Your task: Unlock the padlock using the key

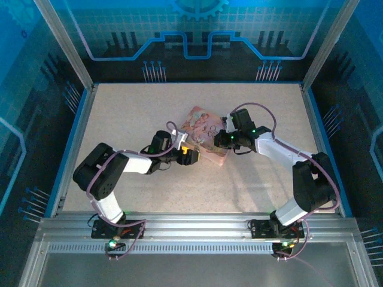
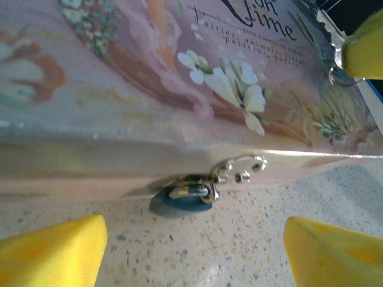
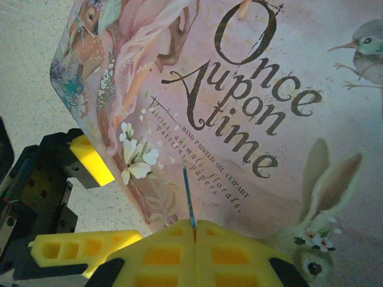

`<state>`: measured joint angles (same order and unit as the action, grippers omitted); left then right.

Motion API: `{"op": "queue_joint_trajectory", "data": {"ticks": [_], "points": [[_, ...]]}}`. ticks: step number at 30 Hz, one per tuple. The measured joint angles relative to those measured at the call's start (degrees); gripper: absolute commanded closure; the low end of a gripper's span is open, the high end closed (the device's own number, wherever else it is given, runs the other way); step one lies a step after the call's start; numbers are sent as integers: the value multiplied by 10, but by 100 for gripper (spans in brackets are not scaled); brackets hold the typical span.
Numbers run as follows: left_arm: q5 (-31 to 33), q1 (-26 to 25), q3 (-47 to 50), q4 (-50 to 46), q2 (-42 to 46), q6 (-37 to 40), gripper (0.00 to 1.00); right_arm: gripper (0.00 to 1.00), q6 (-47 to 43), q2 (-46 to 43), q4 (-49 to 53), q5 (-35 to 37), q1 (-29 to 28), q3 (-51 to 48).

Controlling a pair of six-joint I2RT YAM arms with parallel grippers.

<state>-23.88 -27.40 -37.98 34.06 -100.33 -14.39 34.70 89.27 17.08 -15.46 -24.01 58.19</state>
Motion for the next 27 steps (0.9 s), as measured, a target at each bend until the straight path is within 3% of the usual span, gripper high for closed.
{"op": "queue_joint_trajectory", "data": {"ticks": [17, 27], "points": [[-6, -4, -41, 22, -59, 42, 37, 100, 0, 0, 0, 0, -1, 0], [-16, -18, -66, 14, -71, 45, 40, 100, 0, 0, 0, 0, -1, 0]]}}
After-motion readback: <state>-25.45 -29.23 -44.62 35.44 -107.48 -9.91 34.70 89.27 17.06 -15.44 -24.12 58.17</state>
